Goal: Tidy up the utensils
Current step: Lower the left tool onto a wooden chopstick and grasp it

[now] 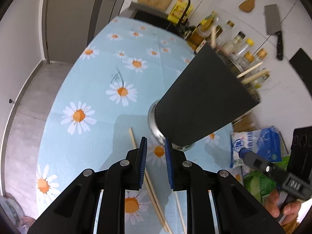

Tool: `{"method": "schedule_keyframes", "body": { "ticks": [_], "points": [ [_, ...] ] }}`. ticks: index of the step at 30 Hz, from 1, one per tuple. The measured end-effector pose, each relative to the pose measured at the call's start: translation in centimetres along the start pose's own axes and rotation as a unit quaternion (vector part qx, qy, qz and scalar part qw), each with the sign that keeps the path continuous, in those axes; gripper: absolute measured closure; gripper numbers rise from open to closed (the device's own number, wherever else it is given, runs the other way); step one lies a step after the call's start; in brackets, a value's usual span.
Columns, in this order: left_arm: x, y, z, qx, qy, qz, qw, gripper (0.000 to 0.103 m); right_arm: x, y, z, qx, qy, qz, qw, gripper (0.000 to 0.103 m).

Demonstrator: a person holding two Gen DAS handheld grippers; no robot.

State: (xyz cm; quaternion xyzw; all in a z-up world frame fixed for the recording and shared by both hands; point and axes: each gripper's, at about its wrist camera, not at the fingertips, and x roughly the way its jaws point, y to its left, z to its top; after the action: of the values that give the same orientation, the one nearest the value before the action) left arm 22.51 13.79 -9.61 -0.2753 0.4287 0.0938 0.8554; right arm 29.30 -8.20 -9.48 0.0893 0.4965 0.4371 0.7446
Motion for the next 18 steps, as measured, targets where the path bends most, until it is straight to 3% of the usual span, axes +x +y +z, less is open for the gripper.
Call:
{"method": "schedule_keyframes", "body": {
  "ticks": [4, 18],
  "points": [
    [1.7, 0.4, 0.3, 0.001, 0.03, 0.031, 0.999, 0.086, 0.8, -1.2, -1.2, 0.018, 0.02, -0.004, 1.0, 0.068],
    [5.8, 1.3, 1.2, -0.021, 0.135, 0.072, 0.9881, 0.086, 2.3, -1.8, -3.8, 0.031, 0.054, -0.004, 0.998, 0.068]
  ]
}}
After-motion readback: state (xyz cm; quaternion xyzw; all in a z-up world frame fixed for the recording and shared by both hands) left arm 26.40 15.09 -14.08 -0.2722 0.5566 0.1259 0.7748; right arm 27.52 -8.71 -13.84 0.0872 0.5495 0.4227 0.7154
